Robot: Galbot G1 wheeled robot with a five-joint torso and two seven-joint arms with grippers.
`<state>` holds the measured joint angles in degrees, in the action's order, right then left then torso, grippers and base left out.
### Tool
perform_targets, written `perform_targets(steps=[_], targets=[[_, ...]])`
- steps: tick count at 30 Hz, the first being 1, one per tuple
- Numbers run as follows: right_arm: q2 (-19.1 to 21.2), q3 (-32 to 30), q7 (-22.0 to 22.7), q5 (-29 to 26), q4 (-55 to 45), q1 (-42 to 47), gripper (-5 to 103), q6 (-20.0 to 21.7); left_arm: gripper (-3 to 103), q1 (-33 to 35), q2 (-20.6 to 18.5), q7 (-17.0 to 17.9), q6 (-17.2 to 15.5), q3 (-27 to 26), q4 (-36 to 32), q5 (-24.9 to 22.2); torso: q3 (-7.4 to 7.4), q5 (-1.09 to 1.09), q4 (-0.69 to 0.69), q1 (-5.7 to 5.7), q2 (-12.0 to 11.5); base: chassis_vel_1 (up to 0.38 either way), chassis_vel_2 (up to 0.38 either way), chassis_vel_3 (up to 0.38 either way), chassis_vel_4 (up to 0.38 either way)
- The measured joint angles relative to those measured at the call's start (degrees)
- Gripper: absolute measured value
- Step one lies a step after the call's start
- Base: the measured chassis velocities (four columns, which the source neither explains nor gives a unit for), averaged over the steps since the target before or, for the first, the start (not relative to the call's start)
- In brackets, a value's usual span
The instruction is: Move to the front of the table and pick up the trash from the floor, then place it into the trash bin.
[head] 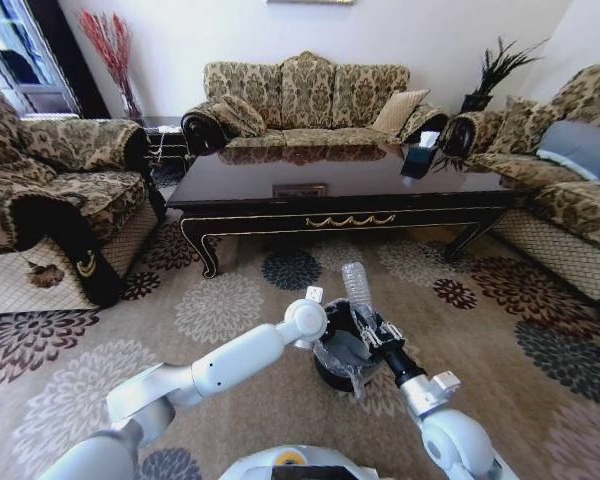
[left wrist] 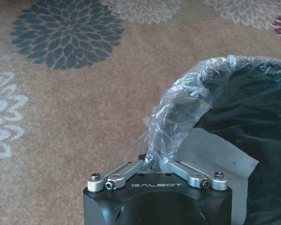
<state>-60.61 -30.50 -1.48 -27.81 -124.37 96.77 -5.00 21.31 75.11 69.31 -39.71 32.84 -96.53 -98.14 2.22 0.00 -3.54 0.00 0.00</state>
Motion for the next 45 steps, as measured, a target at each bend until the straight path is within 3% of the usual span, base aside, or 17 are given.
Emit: perform_targets(steps=[2,3,6,9,11,14,35,45], targets=[[0.00,0.00,0.00,0.00,0.00,0.02,51,0.02,0,0.01,-0.15,0.00,-0.01,-0.05,-0.04,-0.01,0.00,0.00,0.00,0.00,0.00,0.000,0.000,0.000,0.000],[0.01,0.00,0.00,-0.02,0.00,0.08,62,0.05,0,0.12,-0.46,0.03,-0.01,-0.18,-0.16,0.00,0.00,0.00,0.00,0.00,0.00,0.000,0.000,0.000,0.000],[0.05,0.00,0.01,-0.03,0.00,0.08,68,0.09,0,0.32,-0.59,0.05,-0.02,-0.34,-0.22,0.00,0.00,0.00,0.00,0.00,0.00,0.000,0.000,0.000,0.000],[0.05,0.16,0.00,-0.03,-0.01,0.15,83,0.16,0,0.97,-0.70,0.11,-0.02,-0.65,-0.27,0.17,0.00,0.00,-0.01,0.00,0.00,0.000,0.000,0.000,0.000],[0.01,0.25,0.00,0.01,-0.04,0.21,83,0.18,0,1.26,-0.75,0.13,-0.02,-0.74,-0.33,0.29,0.00,0.00,-0.01,0.00,0.00,0.000,0.000,0.000,0.000],[-0.19,0.42,-0.03,0.17,-0.08,0.40,97,0.21,0,2.18,-1.07,0.18,-0.04,-1.23,-0.70,0.56,0.00,0.00,-0.01,0.00,0.00,0.000,0.000,0.000,0.000],[-0.02,-1.50,1.61,-1.86,1.79,-2.13,100,1.05,0,10.50,-5.82,0.16,-0.28,-7.79,-3.18,2.66,0.00,-0.01,-0.01,0.00,0.00,0.000,0.000,0.000,0.000],[0.76,-2.95,3.74,-3.73,13.00,-9.72,100,1.61,0,13.43,-10.00,0.11,-0.82,-12.19,-5.24,2.78,0.00,0.01,0.00,0.00,0.00,0.000,0.000,0.000,0.000]])
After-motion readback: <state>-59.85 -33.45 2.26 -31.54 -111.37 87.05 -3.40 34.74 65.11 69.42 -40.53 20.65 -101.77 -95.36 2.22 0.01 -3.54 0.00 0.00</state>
